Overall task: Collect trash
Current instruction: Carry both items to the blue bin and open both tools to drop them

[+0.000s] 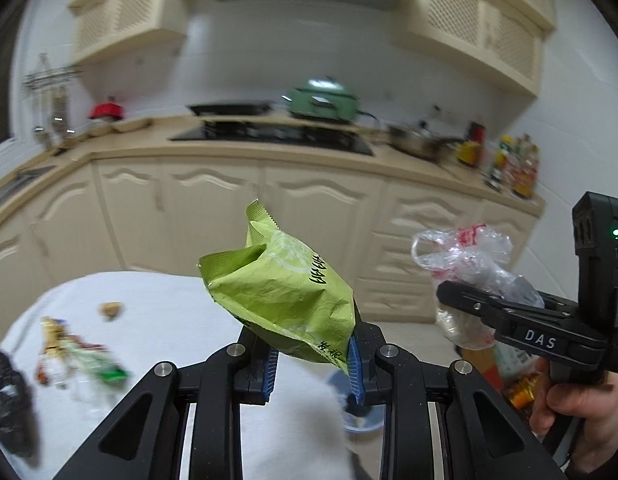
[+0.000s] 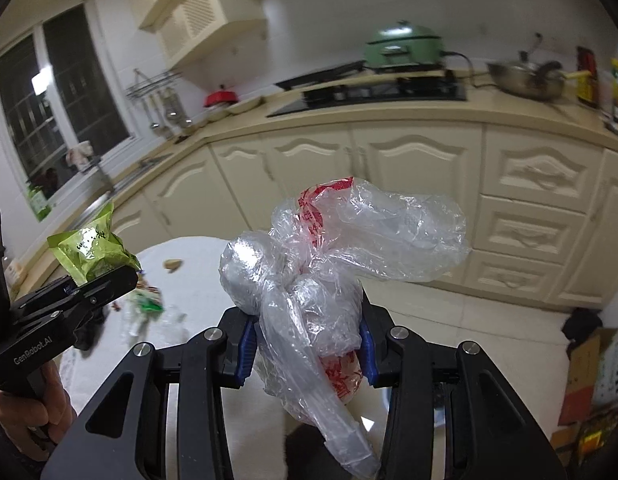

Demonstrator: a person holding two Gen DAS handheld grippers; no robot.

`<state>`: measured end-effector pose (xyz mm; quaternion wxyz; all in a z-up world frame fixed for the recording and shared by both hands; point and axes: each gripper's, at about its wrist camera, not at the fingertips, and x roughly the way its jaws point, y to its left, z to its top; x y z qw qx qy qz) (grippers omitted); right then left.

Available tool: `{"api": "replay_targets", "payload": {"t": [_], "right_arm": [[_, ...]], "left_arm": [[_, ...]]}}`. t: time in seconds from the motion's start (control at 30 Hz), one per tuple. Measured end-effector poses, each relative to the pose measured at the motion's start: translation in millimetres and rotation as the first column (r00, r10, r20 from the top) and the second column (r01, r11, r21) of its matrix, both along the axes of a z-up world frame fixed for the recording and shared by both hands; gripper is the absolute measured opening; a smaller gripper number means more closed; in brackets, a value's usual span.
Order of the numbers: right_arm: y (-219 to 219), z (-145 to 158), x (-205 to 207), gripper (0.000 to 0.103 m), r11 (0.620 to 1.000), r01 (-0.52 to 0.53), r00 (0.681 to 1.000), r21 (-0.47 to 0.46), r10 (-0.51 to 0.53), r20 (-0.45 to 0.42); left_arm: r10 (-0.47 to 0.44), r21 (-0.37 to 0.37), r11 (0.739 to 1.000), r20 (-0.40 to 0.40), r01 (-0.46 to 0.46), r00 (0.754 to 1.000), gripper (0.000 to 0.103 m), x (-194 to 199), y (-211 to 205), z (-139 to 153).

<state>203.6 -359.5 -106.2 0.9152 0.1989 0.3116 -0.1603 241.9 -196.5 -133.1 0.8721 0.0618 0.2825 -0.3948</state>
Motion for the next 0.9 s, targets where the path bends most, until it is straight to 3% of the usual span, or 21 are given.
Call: {"api": "replay_targets", "payload": {"t": [0.2, 0.47, 0.7, 0.8, 0.9], "right_arm": [[-47.1, -29.9, -25.3, 0.041, 0.994, 0.106, 0.993, 0.019, -0.104, -0.06], [-112.4, -84.6, -47.3, 0.041, 0.974, 0.214, 0.967, 0.081, -0.199, -0.156], [-152.3, -145.5, -47.9, 0.041, 0.948, 0.263, 0.947, 0.181, -0.218, -0.235], [-166.7, -170.2, -44.1, 0.042, 0.934, 0.277, 0.94, 0.227, -0.214, -0.265], [-179.8, -187.9, -42.6, 0.044, 0.917, 0.302, 0.933, 0.261, -0.228, -0.279]], "left_arm": [[-0.115, 0.058, 0.991, -0.074, 0.119, 0.991, 0.025, 10.0, -65.7, -36.0], [-0.215, 0.155, 0.956, -0.202, 0.248, 0.955, 0.025, 46.5, -167.7, -82.6], [-0.222, 0.264, 0.916, -0.291, 0.301, 0.931, 0.025, 101.7, -289.4, -116.1], [-0.206, 0.304, 0.899, -0.342, 0.315, 0.917, 0.026, 124.2, -322.7, -140.5], [-0.181, 0.339, 0.887, -0.37, 0.314, 0.911, 0.034, 141.4, -358.3, -157.4]]}}
